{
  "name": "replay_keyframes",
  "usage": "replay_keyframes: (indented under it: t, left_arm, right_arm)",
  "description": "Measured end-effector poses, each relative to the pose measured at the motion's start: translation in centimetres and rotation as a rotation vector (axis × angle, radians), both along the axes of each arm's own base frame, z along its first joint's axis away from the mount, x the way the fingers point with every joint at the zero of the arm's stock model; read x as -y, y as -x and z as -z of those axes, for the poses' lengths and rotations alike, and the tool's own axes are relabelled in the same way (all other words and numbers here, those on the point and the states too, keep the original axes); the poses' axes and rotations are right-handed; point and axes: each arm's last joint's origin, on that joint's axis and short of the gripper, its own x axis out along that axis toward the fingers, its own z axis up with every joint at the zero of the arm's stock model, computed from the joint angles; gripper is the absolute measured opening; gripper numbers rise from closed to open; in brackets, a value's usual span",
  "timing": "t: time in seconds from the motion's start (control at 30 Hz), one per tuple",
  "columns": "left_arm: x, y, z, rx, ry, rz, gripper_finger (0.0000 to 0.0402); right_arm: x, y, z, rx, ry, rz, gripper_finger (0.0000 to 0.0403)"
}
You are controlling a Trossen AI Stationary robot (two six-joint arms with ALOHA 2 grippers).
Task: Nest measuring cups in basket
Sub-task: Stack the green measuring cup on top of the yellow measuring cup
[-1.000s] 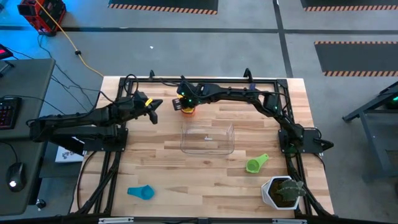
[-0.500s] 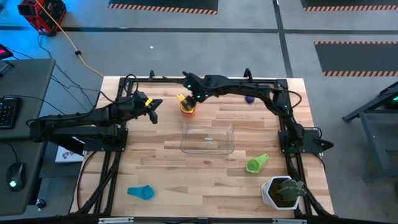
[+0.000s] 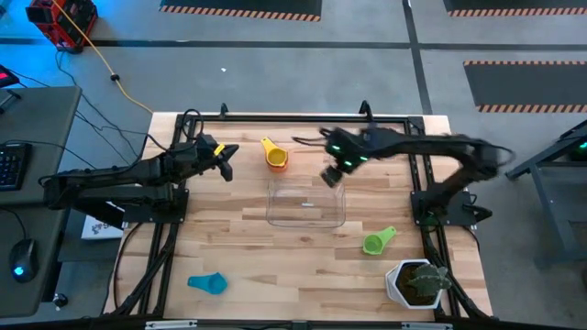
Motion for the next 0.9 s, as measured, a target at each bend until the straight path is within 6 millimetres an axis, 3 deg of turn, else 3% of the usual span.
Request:
replay_keyframes:
  t: [0.23, 0.33, 0.47, 0.67, 0.9]
  left_arm:
    - [0.0, 0.0, 0.0, -0.001, 0.000, -0.002, 0.0000]
    - [0.0, 0.0, 0.0, -0.002, 0.000, -0.002, 0.0000]
    - [0.0, 0.0, 0.0, -0.002, 0.000, -0.001, 0.0000]
    - [0.0, 0.0, 0.0, -0.002, 0.000, -0.001, 0.0000]
    - [0.0, 0.0, 0.0, -0.003, 0.000, -0.001, 0.0000]
  right_arm:
    - [-3.9, 7.6, -3.6, 0.177, -0.149, -0.114, 0.0206]
    - [-5.9, 9.5, -4.7, 0.260, -0.199, -0.249, 0.0206]
    - [-8.7, 11.1, -4.9, 0.311, -0.162, -0.534, 0.0206]
    - [-11.8, 12.4, -3.4, 0.172, -0.167, -0.749, 0.0206]
    - [-13.8, 12.3, 1.1, 0.046, -0.049, -0.812, 0.0206]
